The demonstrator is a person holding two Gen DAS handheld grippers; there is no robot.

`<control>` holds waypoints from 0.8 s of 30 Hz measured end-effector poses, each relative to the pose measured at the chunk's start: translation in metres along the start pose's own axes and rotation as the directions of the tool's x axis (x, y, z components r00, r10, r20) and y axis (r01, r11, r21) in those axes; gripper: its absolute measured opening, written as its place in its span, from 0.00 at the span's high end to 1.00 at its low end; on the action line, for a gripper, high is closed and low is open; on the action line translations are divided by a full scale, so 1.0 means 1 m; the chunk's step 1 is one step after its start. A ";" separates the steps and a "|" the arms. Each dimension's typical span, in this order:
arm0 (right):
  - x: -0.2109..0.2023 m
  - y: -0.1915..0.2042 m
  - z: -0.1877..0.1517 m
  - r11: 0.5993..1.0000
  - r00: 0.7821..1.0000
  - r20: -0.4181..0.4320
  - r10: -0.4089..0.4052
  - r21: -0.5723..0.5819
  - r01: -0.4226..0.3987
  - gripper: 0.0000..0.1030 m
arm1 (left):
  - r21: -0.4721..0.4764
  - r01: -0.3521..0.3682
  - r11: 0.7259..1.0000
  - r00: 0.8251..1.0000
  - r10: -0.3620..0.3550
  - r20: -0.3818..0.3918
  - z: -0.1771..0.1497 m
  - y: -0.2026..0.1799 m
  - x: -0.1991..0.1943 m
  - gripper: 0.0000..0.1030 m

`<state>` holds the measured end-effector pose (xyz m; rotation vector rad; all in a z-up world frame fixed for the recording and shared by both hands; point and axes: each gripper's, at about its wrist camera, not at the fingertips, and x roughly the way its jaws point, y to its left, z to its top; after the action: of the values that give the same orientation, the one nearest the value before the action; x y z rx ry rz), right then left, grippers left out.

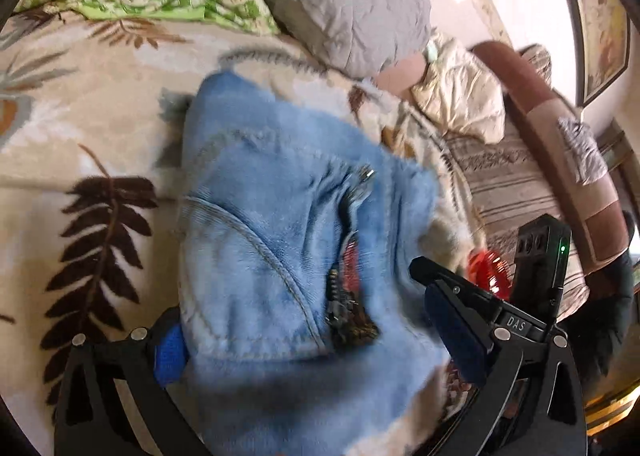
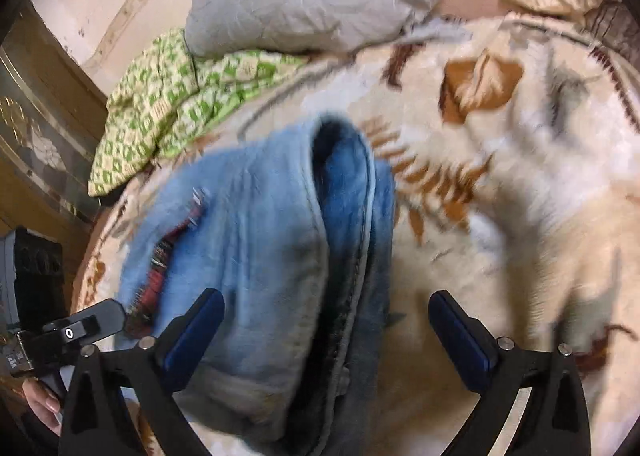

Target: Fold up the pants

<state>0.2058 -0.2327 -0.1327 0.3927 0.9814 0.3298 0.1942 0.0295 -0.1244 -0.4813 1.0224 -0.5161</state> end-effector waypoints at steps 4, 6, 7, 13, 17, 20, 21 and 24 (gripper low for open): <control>-0.057 0.024 0.011 0.994 0.988 0.129 -0.079 -0.070 0.088 0.00 | 0.045 -0.081 0.996 0.992 0.076 0.103 -0.002 -0.029 -0.038 0.00; -0.093 0.040 0.013 0.979 0.965 0.215 -0.147 -0.109 0.174 0.00 | 0.122 -0.209 0.970 0.954 0.174 0.246 -0.007 -0.058 -0.067 0.00; -0.107 0.046 0.012 0.972 0.954 0.251 -0.164 -0.122 0.199 0.00 | 0.152 -0.270 0.951 0.928 0.214 0.305 -0.009 -0.071 -0.080 0.00; -0.188 0.081 -0.007 0.911 0.840 0.446 -0.310 -0.114 0.396 0.00 | 0.221 -0.585 0.780 0.720 0.375 0.584 -0.038 -0.137 -0.147 0.00; -0.204 0.091 -0.035 0.903 0.827 0.458 -0.327 -0.106 0.416 0.00 | 0.210 -0.596 0.775 0.709 0.384 0.592 -0.061 -0.138 -0.159 0.00; -0.204 0.092 -0.063 0.905 0.840 0.433 -0.328 -0.110 0.410 0.00 | 0.182 -0.596 0.782 0.723 0.424 0.545 -0.081 -0.127 -0.151 0.00; -0.204 0.092 -0.075 0.906 0.844 0.421 -0.332 -0.107 0.409 0.00 | 0.174 -0.600 0.781 0.724 0.438 0.532 -0.087 -0.123 -0.147 0.00; -0.198 0.089 -0.105 0.910 0.857 0.384 -0.344 -0.089 0.406 0.00 | 0.144 -0.624 0.768 0.722 0.497 0.481 -0.109 -0.112 -0.136 0.00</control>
<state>0.0059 -0.2232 0.0021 0.0924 0.6409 -0.0222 0.0200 0.0102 -0.0136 0.0208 0.6059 0.0077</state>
